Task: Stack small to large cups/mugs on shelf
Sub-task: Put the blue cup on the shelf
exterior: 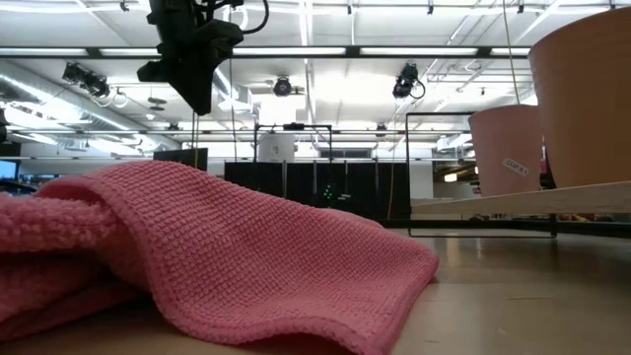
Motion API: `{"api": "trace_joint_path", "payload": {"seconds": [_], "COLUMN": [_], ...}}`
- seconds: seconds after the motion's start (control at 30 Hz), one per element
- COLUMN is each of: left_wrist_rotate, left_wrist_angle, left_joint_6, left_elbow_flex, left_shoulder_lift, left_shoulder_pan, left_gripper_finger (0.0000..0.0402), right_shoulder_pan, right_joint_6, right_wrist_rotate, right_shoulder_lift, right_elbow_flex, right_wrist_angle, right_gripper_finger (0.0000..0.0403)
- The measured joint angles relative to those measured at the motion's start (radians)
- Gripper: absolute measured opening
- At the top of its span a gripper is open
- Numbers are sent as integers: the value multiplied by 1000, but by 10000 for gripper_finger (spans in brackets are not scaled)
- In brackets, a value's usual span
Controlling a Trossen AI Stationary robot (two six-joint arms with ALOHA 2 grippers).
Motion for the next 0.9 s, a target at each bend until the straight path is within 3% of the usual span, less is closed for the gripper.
{"api": "trace_joint_path", "payload": {"seconds": [0.23, 0.53, 0.9], "left_wrist_rotate": [0, 0, 0], "left_wrist_angle": [1, 3, 5], "left_joint_6": [1, 2, 1], "left_elbow_flex": [0, 0, 0], "left_shoulder_lift": [0, 0, 0], "left_shoulder_pan": [0, 1, 2], "left_gripper_finger": [56, 53, 50], "right_shoulder_pan": [198, 448, 597], "right_joint_6": [173, 398, 591], "right_wrist_rotate": [72, 169, 195], "right_shoulder_lift": [0, 8, 17], "right_elbow_flex": [3, -41, -245], "right_wrist_angle": [-210, -198, -178], "right_gripper_finger": [4, 4, 3]}}
